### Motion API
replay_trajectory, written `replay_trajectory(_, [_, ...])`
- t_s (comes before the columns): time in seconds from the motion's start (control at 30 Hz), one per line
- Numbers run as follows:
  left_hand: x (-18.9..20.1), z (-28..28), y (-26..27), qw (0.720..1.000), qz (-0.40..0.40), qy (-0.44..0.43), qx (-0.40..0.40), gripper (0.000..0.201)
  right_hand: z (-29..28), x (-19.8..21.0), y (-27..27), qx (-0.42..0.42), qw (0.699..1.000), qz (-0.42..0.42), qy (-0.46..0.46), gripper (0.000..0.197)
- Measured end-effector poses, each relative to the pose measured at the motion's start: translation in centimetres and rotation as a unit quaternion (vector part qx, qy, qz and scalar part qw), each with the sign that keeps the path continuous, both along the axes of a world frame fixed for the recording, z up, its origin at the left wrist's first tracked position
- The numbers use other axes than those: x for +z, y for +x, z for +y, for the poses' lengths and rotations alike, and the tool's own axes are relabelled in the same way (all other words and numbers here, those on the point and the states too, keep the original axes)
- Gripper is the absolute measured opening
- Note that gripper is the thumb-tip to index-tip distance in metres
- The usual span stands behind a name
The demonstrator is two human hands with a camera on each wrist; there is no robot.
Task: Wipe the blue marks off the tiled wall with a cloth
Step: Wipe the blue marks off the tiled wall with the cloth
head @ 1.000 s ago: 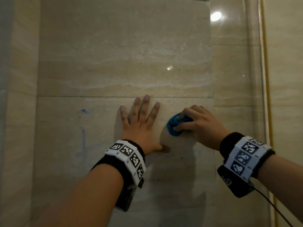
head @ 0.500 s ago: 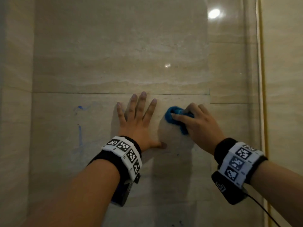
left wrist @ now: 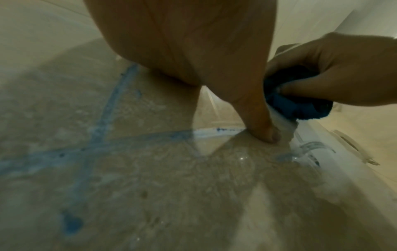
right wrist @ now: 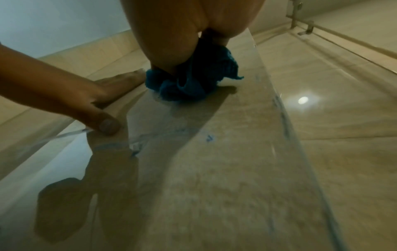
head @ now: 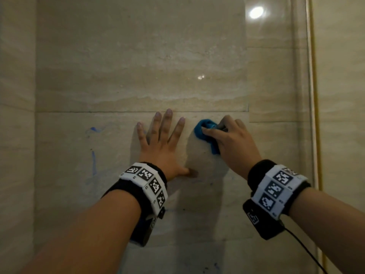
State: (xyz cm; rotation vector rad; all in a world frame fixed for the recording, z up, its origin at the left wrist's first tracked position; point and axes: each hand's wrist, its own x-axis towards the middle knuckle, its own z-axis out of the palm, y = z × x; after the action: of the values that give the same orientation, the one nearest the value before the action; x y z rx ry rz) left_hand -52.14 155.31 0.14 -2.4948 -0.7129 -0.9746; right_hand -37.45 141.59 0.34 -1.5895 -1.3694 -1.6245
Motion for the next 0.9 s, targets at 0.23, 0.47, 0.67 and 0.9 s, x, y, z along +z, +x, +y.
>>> replay_trajectory(0.23, [-1.7,-0.7,-0.5,1.000,-0.014,-0.007,-0.012,0.131,-1.1,-2.3,0.7,-0.020,0.997,-0.042,-0.065,0.047])
replay_trajectory(0.47, [-3.7,0.1,-0.9,0.999,0.029,0.001,-0.018,0.139,-1.0,-0.9,0.2,-0.001,1.000,0.006,0.010,0.043])
replay_trajectory(0.67, [-3.9,0.3,-0.6,0.999,0.026,0.016,-0.010,0.141,0.0,-1.9,-0.1,-0.002,0.999,-0.039,-0.030,0.044])
replay_trajectory(0.9, [-4.0,0.5,-0.6,0.999,0.010,0.020,-0.027,0.142,-2.0,-4.2,1.6,-0.011,0.986,-0.094,-0.138,0.052])
